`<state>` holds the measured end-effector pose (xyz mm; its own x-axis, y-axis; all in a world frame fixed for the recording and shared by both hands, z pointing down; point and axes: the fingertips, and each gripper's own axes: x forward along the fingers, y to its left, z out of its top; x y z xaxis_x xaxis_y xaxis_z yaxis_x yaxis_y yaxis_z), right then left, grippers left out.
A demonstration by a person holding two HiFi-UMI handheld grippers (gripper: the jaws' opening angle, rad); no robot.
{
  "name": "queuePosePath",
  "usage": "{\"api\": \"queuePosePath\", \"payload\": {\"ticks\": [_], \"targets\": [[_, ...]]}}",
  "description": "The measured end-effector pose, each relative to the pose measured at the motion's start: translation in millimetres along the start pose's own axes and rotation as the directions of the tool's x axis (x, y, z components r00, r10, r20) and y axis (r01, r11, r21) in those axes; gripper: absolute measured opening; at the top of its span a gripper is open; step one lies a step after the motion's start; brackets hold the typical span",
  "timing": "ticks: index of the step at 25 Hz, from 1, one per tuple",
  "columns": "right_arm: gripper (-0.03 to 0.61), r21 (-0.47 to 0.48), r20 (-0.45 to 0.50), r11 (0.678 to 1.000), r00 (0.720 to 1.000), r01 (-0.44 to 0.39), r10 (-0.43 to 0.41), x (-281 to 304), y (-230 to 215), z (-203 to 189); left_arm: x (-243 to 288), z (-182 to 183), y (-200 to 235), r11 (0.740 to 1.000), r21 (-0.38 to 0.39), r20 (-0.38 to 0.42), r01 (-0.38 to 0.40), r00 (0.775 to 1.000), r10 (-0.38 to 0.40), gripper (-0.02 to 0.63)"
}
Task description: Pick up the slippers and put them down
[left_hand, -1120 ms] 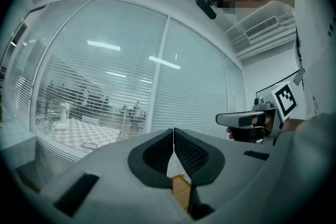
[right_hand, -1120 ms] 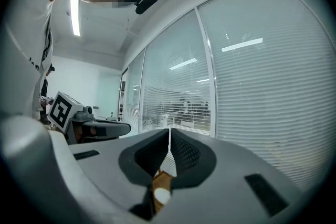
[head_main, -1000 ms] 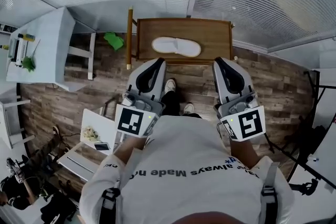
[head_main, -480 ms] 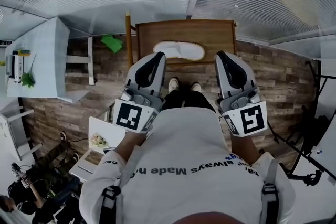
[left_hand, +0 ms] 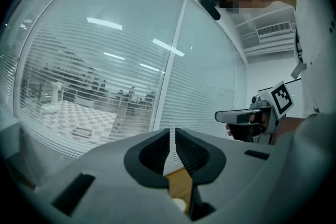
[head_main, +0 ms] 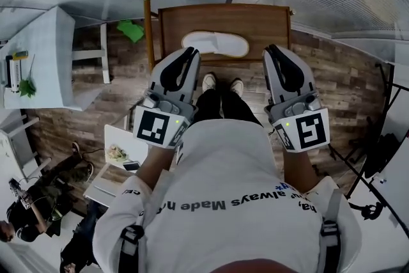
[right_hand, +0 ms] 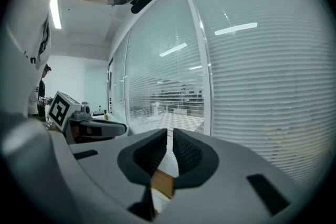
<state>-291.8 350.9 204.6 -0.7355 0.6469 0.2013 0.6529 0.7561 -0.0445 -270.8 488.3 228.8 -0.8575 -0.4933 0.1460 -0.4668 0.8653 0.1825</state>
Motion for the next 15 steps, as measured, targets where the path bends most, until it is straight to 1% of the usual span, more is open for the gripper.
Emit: {"api": "queuePosePath", "payload": {"ticks": [4,7,11,15], "targets": [[0.020,0.029,-0.059,1.000,0.998,-0.002,0.004,16,-13,-36,13,-40,19,0.999,-0.031,-0.072,-0.012,0.997,0.009,0.025],[0.043,0.058,-0.115,0.998,0.993,0.003,0.004,24,-22,-71,21,-75,33,0.998,-0.066,-0.128,-0.023,0.992,0.014,0.086],[0.074,0.094,-0.185,0.995,0.983,0.016,0.002,35,-34,-121,30,-125,54,0.997,-0.055,-0.203,-0.061,0.978,0.049,0.106],[0.100,0.127,-0.238,0.991,0.971,0.032,-0.001,43,-46,-171,38,-179,74,0.991,-0.089,-0.269,-0.098,0.961,0.070,0.118]]}}
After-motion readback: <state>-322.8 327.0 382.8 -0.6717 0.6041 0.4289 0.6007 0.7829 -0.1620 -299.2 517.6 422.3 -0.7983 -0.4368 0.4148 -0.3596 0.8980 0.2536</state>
